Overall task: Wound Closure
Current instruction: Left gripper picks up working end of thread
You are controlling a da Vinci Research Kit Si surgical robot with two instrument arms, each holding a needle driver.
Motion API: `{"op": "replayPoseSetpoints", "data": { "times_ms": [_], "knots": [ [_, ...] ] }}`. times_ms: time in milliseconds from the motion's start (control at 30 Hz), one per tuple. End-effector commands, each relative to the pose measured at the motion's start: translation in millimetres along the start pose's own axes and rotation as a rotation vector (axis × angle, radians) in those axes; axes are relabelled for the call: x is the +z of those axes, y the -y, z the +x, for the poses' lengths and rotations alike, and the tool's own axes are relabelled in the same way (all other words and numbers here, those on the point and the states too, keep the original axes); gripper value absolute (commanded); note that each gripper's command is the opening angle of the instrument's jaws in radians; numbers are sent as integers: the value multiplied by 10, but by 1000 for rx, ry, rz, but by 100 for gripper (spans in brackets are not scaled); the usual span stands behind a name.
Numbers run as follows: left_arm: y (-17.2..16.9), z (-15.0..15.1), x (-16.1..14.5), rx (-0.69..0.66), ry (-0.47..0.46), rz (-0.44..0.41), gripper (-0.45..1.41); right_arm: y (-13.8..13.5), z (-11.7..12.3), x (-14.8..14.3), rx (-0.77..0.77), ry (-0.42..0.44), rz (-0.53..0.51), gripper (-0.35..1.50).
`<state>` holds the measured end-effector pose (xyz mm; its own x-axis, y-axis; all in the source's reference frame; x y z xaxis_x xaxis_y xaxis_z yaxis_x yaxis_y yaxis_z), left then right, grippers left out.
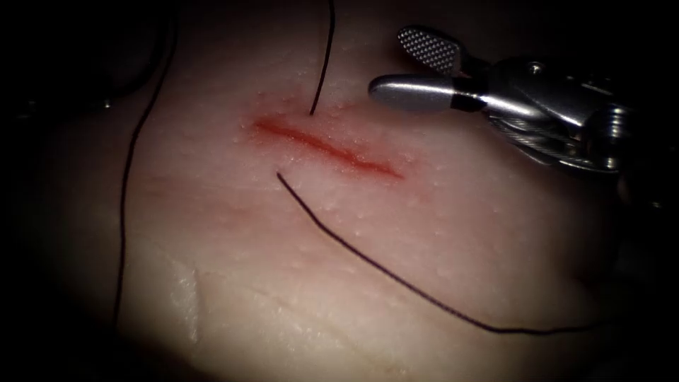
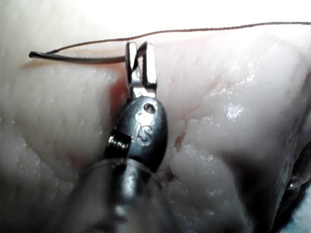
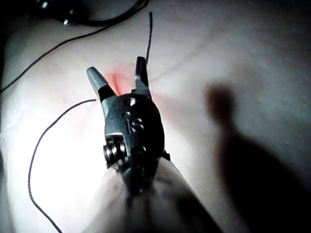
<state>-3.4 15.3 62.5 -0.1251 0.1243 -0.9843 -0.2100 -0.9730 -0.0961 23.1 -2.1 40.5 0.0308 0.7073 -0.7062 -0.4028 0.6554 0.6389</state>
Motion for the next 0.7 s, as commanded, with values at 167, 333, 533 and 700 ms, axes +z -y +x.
{"op": "replayPoseSetpoints", "data": {
  "times_ms": [167, 333, 533, 700],
  "knots": [
    [-6, -24, 6, -19, 42, 38, -40, 4, -8, 5, -5, 1, 2, 121],
    [-3, -29, -1, -112, 93, 55, 88, 4, -9, 4, -12, 1, 3, 121],
    [-8, -17, -13, -170, 122, 79, 106, 3, -9, 4, -18, 0, 2, 121],
    [-10, 14, -23, -198, 148, 87, 91, 3, -12, 6, -21, -3, 2, 120]
  ]
}}
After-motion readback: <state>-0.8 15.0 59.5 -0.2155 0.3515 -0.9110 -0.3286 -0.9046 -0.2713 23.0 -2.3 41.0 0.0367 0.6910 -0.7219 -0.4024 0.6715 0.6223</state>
